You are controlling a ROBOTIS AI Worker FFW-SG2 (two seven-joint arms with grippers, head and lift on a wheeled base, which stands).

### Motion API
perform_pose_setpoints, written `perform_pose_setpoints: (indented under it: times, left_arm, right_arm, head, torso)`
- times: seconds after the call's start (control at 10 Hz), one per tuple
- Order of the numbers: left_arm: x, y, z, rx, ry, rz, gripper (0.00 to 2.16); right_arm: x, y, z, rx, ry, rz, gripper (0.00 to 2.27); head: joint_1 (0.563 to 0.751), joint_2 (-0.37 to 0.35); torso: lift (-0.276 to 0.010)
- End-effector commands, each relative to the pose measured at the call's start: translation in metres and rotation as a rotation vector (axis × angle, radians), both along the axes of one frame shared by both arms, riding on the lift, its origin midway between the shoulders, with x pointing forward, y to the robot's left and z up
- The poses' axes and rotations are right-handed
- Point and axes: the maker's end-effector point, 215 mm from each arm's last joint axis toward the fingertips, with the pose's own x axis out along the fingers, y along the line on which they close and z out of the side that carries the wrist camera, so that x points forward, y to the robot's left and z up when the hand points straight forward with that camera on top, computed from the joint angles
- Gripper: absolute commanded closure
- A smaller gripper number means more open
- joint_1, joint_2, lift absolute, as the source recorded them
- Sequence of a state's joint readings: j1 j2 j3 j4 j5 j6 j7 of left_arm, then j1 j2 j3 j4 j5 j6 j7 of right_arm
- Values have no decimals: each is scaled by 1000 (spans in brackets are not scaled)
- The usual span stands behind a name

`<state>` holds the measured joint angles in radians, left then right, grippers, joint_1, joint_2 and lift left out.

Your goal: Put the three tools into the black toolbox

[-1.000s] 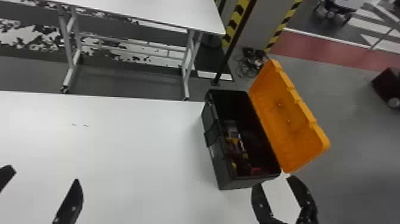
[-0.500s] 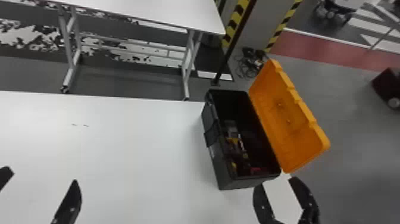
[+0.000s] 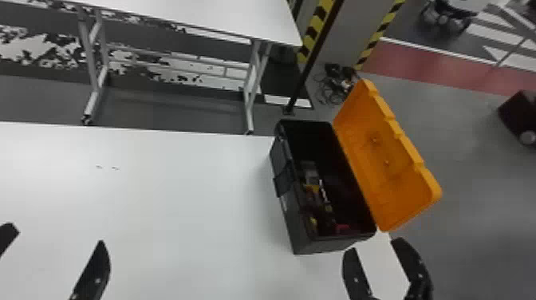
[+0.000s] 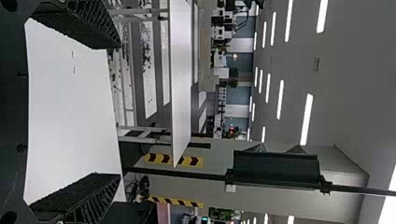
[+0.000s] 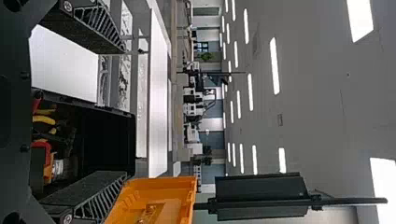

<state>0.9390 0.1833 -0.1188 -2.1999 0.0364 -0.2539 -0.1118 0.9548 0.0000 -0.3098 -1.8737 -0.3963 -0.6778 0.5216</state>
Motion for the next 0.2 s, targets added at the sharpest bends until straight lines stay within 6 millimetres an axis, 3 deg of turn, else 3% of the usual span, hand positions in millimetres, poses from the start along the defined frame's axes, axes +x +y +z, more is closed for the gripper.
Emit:
perform_pose_setpoints:
  times: [0.0,0.1]
  left_arm:
    - [0,-1,0,-1,0,0,12]
    - [-1,-2,-2,0,3,-2,12]
  right_arm:
    - [-2,-1,1,2,-3,-3,73]
    - [-2,0,1,3,-2,-1,73]
  head:
    - [695,-350]
    - [695,-350]
  torso:
    - [-51]
    - [-51]
